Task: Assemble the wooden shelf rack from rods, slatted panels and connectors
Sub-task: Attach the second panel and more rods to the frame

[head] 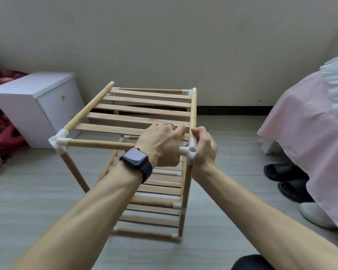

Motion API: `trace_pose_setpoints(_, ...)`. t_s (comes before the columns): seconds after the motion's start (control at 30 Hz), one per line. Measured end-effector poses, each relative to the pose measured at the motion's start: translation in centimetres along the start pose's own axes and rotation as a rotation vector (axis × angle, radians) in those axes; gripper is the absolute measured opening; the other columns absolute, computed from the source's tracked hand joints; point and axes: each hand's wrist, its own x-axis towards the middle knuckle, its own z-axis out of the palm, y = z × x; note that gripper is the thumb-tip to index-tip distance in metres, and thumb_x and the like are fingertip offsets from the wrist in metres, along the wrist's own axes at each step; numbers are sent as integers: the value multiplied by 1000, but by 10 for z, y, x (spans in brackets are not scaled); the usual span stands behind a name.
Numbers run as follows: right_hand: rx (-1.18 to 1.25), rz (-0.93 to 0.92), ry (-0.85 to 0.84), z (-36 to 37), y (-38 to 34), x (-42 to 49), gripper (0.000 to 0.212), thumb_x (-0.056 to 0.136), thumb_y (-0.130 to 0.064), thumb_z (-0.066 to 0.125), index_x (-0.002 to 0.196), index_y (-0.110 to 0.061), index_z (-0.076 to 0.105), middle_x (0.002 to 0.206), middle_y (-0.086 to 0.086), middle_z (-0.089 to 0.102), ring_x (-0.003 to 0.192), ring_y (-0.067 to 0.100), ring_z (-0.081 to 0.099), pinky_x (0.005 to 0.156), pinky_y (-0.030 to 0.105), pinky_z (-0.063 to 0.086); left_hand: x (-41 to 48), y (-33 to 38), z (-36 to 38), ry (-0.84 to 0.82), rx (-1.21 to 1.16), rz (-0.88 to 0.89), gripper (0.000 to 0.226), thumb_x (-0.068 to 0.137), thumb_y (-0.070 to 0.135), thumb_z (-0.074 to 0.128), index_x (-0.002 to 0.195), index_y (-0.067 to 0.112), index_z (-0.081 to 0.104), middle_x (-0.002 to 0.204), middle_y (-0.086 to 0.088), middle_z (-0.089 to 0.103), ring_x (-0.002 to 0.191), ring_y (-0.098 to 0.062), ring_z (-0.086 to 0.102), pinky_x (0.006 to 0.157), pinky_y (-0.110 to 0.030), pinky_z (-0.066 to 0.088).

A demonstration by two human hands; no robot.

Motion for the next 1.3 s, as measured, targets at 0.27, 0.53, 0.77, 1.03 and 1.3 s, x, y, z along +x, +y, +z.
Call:
trace_pose_setpoints(0.27, -291, -118, -266, -24, -22, 18, 30, 91, -20, 71, 120, -18, 63, 103, 6, 72, 70, 10, 68, 53, 21, 50, 15, 10, 0, 53, -91, -59, 59, 86, 37, 63, 138, 21, 40, 128, -5, 57, 115, -23, 53, 97, -37, 47)
trace_pose_setpoints(0.53, -1030, -932, 67, -16, -27, 10, 32, 92, -36, 57, 119, -19, 61, 123, 5, 60, 119, 25, 46, 89, 39, 38, -77, -101, -15, 362, -273, -442, 59, 89, 63, 47, 139, 30, 49, 138, 4, 51, 129, -21, 43, 108, -42, 36)
trace_pose_setpoints(0.77, -1555, -1054, -815, 71, 3, -62, 96, 80, -81, 45, 156, -26, 27, 162, 1, 28, 151, 24, 17, 123, 49, 14, -95, -135, 5, 309, -1461, -1176, 31, 99, 35, 58, 119, 13, 65, 110, -12, 69, 99, -27, 69, 76, -43, 60)
trace_pose_setpoints(1.03, -1700, -1056, -869, 140, 24, -84, 66, 83, -58, 60, 135, -19, 49, 131, 5, 51, 123, 27, 46, 97, 42, 44, -98, -126, 6, 491, -1745, -1215, 36, 96, 41, 64, 100, 5, 71, 84, -7, 70, 87, -25, 68, 75, -45, 62)
trace_pose_setpoints(1.3, -1689, -1033, -882, 136, 17, -82, 80, 70, -59, 41, 137, -17, 51, 131, 5, 58, 123, 26, 51, 101, 39, 46, -91, -122, 7, 516, -1958, -1279, 30, 99, 29, 54, 105, 1, 64, 100, -12, 60, 89, -29, 58, 55, -31, 53)
